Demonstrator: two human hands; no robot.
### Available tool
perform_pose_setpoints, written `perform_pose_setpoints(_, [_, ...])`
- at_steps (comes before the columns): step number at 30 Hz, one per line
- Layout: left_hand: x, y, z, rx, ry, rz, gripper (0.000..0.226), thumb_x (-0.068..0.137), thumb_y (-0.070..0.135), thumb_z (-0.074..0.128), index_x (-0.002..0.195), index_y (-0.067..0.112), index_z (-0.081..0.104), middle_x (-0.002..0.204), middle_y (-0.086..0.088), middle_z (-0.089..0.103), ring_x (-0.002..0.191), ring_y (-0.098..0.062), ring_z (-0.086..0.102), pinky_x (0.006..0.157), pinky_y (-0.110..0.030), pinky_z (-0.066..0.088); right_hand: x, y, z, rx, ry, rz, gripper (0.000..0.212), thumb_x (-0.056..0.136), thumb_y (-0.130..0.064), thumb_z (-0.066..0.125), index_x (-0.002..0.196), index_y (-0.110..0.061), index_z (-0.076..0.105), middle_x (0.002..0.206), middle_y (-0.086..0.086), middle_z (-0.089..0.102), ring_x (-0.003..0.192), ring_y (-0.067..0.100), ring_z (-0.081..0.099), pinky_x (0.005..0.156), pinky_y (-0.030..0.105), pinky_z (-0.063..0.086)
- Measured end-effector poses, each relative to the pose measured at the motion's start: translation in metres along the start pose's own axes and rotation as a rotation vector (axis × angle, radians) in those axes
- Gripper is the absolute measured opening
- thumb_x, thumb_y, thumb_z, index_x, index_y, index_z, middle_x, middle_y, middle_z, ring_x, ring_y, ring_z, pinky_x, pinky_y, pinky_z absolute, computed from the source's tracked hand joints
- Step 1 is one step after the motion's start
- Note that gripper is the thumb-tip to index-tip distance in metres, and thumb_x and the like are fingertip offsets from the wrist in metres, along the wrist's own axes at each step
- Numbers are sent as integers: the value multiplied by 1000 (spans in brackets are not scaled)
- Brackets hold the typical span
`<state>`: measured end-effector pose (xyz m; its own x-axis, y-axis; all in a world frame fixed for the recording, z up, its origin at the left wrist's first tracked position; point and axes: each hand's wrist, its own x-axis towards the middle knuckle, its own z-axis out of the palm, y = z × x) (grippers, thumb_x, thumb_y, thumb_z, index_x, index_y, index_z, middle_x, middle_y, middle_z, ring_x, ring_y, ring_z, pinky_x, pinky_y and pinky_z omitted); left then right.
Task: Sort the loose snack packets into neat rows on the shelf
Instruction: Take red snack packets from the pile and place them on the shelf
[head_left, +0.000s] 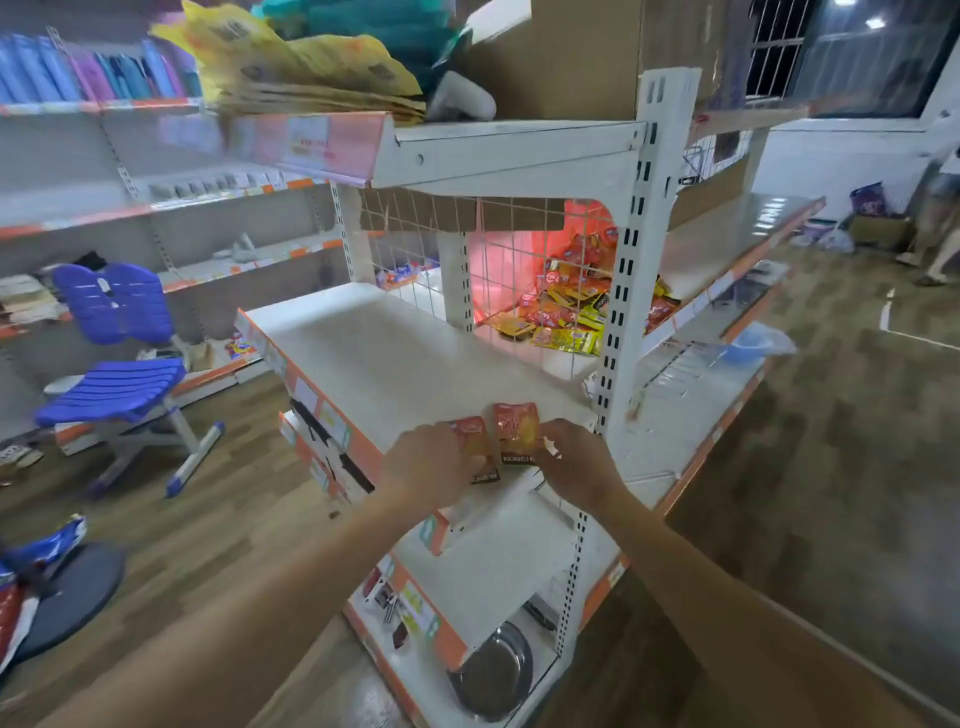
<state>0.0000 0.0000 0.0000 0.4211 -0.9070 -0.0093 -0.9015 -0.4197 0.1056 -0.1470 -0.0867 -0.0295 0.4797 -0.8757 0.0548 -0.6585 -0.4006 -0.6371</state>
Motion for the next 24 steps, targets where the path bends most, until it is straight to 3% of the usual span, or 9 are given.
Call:
perform_pose_setpoints(6, [25, 0, 30, 86, 35, -60, 56, 86, 59, 52, 118, 12, 50, 110, -5, 62, 102, -23, 61, 81, -32, 52, 32, -9, 14, -161, 47, 46, 27, 95, -12, 42, 117, 0, 53, 115, 18, 59, 107, 32, 54, 87, 34, 40])
perform_pose_setpoints(11, [37, -1, 44, 70, -13, -117, 67, 85, 59, 55, 128, 10, 41, 118, -9, 57, 111, -26, 52, 85, -33, 47, 49, 1, 35, -238, 35, 50, 35, 99, -29, 38, 120, -2, 44, 121, 17, 53, 112, 33, 47, 96, 38, 35])
perform_pose_setpoints(15, [46, 6, 46, -121, -42, -214, 78, 79, 53, 67, 133, 7, 34, 120, -14, 54, 113, -31, 51, 88, -36, 44, 54, 8, 40, -306, 6, 33, 31, 95, -17, 40, 124, -7, 42, 127, 12, 53, 117, 31, 44, 93, 38, 40])
perform_pose_setpoints(19, [49, 19, 46, -401, -3, -353, 81, 71, 38, 79, 128, 4, 33, 118, -16, 50, 111, -35, 53, 87, -38, 44, 58, 16, 34, -179, 21, 32, 31, 96, -18, 43, 124, -6, 40, 126, 14, 52, 117, 32, 44, 95, 37, 38])
perform_pose_setpoints(22, [49, 27, 49, -535, 22, -367, 59, 73, 29, 78, 117, 6, 46, 113, -14, 56, 107, -32, 56, 82, -34, 45, 55, 20, 27, 41, -6, 61, 42, 95, -18, 48, 132, -2, 37, 128, 16, 49, 119, 33, 45, 95, 37, 39])
perform_pose_setpoints(24, [47, 30, 50, -574, 17, -349, 32, 73, 20, 74, 101, 12, 59, 102, -9, 65, 98, -29, 61, 77, -31, 47, 52, 25, 25, 137, -31, 62, 31, 91, -11, 47, 121, -3, 47, 117, 15, 54, 110, 33, 53, 87, 38, 49])
